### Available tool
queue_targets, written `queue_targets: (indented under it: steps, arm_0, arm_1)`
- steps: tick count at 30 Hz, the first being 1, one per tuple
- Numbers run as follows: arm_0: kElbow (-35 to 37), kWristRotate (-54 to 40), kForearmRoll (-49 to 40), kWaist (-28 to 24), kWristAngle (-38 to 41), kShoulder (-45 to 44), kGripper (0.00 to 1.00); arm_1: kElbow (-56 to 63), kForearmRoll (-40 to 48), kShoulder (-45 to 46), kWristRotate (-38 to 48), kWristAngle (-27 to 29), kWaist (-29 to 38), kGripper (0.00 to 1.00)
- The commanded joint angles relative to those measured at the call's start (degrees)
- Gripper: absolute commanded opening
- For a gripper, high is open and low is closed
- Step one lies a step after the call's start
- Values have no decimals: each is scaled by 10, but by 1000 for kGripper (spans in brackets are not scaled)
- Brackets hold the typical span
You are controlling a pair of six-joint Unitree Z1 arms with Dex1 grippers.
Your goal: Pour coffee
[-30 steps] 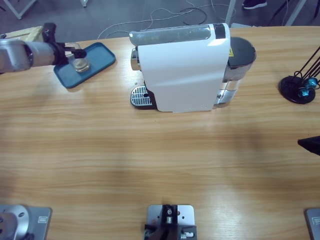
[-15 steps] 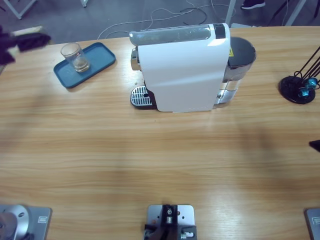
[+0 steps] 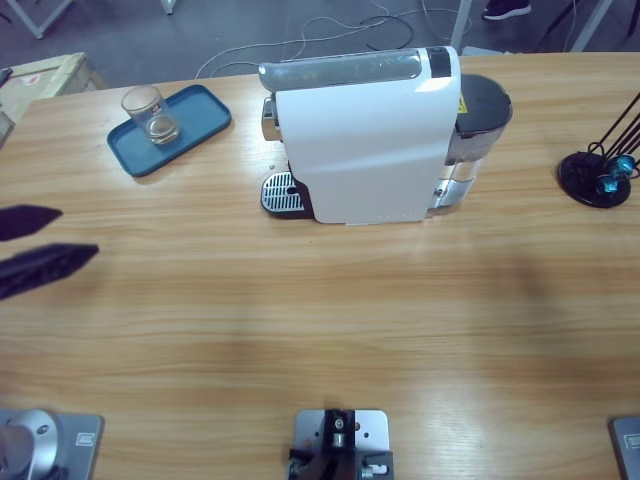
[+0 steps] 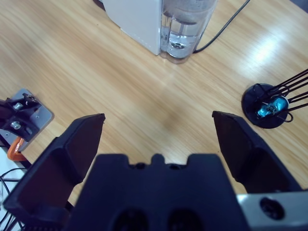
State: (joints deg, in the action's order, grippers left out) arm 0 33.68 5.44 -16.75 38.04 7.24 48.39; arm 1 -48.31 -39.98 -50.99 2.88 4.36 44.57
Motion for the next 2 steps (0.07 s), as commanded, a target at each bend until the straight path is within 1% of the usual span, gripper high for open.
queue_targets:
  steps: [1,2]
  arm_0:
    - [-11,-4,-21,13,18,-2,987]
    - [-10,-4,-22,15,18,2,987]
  arm_1:
    - [17,2,13,2,16,6,1000]
    - [18,3,20,2,16,6,1000]
